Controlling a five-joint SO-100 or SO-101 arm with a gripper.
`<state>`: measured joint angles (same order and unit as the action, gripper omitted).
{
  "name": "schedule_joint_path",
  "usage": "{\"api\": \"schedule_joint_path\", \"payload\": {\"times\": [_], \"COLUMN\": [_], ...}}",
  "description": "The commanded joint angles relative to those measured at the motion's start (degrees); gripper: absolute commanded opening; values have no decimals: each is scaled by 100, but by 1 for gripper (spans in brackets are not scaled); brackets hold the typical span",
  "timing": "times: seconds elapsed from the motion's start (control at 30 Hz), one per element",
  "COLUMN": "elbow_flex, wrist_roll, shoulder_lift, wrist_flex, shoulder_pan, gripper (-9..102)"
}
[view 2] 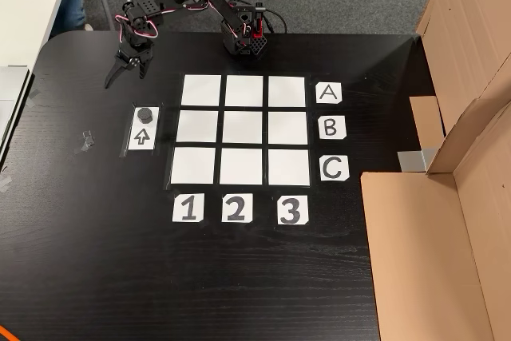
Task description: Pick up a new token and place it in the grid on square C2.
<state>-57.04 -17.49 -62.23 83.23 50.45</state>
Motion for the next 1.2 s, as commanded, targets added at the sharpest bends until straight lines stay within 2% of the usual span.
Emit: {"api": "schedule_joint_path", "payload": {"times": [0.0, 0.63, 1.17], "elbow_flex": [439, 958, 1644], "wrist_roll": [18, 308, 404], "shoulder_lift": [149, 844, 1529], "wrist_flex": [44, 413, 352], "shoulder_pan": [-132, -949, -879], "gripper": [56, 56, 56]}}
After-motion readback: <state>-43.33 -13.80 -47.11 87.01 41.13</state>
